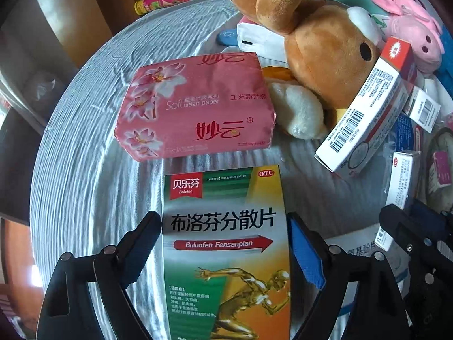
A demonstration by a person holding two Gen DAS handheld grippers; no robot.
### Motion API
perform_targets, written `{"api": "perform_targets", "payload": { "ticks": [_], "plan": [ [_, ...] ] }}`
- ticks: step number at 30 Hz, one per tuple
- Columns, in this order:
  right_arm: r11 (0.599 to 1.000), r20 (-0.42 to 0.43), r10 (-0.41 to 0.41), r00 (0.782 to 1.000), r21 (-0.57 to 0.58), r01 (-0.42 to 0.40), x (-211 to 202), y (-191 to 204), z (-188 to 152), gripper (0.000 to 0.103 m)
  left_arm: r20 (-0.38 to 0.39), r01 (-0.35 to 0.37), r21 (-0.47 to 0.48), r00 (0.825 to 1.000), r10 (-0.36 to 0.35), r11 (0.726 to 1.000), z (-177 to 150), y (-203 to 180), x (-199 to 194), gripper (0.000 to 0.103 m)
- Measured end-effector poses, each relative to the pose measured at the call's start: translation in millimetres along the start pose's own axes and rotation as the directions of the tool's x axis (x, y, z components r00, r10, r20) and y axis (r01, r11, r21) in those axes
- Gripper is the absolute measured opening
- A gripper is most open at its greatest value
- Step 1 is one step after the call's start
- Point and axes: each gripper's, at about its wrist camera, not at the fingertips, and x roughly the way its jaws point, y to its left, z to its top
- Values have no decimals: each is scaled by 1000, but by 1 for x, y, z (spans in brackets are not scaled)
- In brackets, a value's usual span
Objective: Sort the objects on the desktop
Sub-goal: 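Lift the ibuprofen box with the left tool while the right tool carries the leaflet toward the crate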
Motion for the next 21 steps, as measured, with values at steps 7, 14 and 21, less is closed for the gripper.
{"api": "perform_targets", "payload": {
  "ticks": [7, 14, 21],
  "plan": [
    [1000, 1, -5, 1000, -18, 5, 4, 11, 3, 26, 62, -1, -28, 998, 3, 1000, -6, 1, -17, 87],
    [999, 72, -42, 997, -13, 43, -24, 12, 12, 26, 199, 22, -40, 980, -14, 999, -5, -10, -89, 87],
    [997, 151, -82, 985, -1, 83, -57, 13, 21, 26, 333, 61, 4, 941, -59, 998, -10, -26, -138, 87]
  ]
}}
